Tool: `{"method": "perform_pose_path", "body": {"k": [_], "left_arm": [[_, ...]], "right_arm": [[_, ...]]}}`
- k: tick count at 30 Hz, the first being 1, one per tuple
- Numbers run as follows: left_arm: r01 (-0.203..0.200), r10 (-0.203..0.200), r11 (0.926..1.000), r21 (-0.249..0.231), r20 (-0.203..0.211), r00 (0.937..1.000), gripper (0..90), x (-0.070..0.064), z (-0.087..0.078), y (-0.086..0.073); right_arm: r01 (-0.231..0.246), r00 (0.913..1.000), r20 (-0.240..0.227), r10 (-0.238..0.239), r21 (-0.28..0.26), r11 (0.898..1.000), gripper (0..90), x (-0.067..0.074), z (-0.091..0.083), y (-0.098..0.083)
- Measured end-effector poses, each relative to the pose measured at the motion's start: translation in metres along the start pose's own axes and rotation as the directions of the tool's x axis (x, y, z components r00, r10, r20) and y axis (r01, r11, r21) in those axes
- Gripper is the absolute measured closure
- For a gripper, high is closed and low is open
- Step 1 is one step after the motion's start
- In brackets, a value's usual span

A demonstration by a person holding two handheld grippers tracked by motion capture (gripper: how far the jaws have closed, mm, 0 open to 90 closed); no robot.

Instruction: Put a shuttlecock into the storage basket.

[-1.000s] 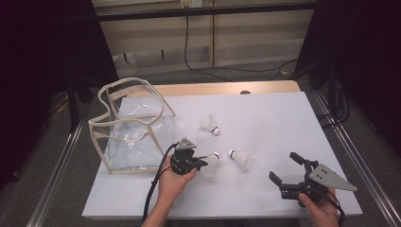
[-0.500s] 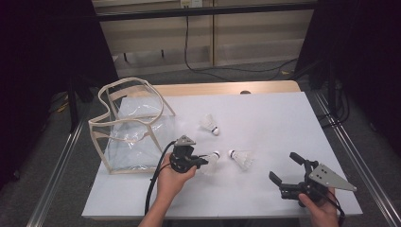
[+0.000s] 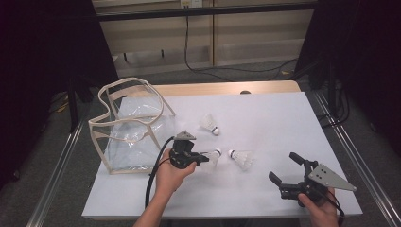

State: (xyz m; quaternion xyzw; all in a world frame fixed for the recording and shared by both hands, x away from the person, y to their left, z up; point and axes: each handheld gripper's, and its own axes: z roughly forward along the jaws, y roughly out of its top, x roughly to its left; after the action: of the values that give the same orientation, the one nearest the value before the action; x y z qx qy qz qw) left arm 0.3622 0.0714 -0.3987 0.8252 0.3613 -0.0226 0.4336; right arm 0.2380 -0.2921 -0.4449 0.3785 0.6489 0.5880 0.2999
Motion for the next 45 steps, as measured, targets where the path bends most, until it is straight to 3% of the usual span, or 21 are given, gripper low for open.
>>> {"method": "perform_pose_path", "body": {"k": [16,20,45], "left_arm": [[0.022,-0.023,0.9994,0.026,0.017,0.9996,89.8,-0.003,-0.01,0.02],[0.013,-0.013,0.9991,0.04,0.006,0.9999,89.8,-0.002,-0.012,0.024],[0.033,-0.034,0.9983,0.048,0.006,0.9994,89.8,-0.001,-0.023,0.047]], "right_arm": [[-0.002,1.0,-0.002,0.002,0.0,1.0,0.7,0.0,0.0,0.0],[-0.004,1.0,-0.002,0.004,-0.001,1.0,0.7,0.0,0.0,0.0],[-0.003,1.0,-0.004,0.003,-0.002,1.0,0.7,0.0,0.0,0.0]]}}
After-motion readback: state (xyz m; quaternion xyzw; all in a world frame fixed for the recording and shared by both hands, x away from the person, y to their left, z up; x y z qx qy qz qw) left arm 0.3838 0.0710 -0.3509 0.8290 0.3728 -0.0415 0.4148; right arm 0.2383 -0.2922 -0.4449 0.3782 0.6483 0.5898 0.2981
